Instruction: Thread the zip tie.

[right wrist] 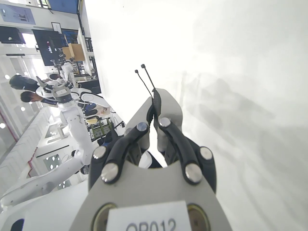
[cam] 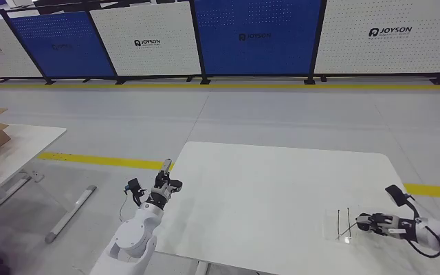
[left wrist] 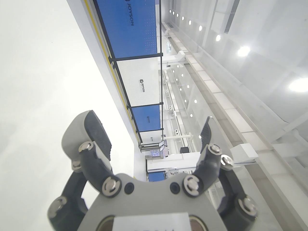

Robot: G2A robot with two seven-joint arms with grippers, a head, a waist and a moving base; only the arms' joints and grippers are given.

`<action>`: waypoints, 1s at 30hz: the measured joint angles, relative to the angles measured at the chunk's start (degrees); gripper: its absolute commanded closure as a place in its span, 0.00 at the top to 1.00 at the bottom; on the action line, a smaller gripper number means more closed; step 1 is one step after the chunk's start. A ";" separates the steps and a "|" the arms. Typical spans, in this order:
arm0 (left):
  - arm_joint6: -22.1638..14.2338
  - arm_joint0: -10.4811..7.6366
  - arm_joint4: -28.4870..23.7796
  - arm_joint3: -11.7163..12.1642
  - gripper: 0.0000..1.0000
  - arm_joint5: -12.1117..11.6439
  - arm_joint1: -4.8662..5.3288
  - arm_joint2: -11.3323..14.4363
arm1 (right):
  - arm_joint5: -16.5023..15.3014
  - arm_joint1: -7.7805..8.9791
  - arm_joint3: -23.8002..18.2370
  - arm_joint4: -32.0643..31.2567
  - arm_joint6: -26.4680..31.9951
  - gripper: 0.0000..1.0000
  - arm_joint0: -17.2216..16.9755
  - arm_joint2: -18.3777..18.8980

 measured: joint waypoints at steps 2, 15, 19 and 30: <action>0.00 0.00 0.00 0.00 1.00 0.00 0.00 0.00 | -1.26 0.16 0.12 2.23 0.85 0.00 -0.50 1.06; 0.00 0.00 0.00 0.00 1.00 0.00 0.00 0.00 | -6.93 0.39 1.88 24.41 7.15 0.00 -5.03 6.68; 0.00 0.00 0.00 0.00 1.00 0.00 0.00 0.00 | -6.86 0.40 1.83 24.37 7.00 0.00 -5.03 6.62; 0.00 0.00 0.00 0.00 1.00 0.00 0.00 0.00 | -7.20 -0.05 -2.15 23.74 1.84 0.00 -7.82 5.36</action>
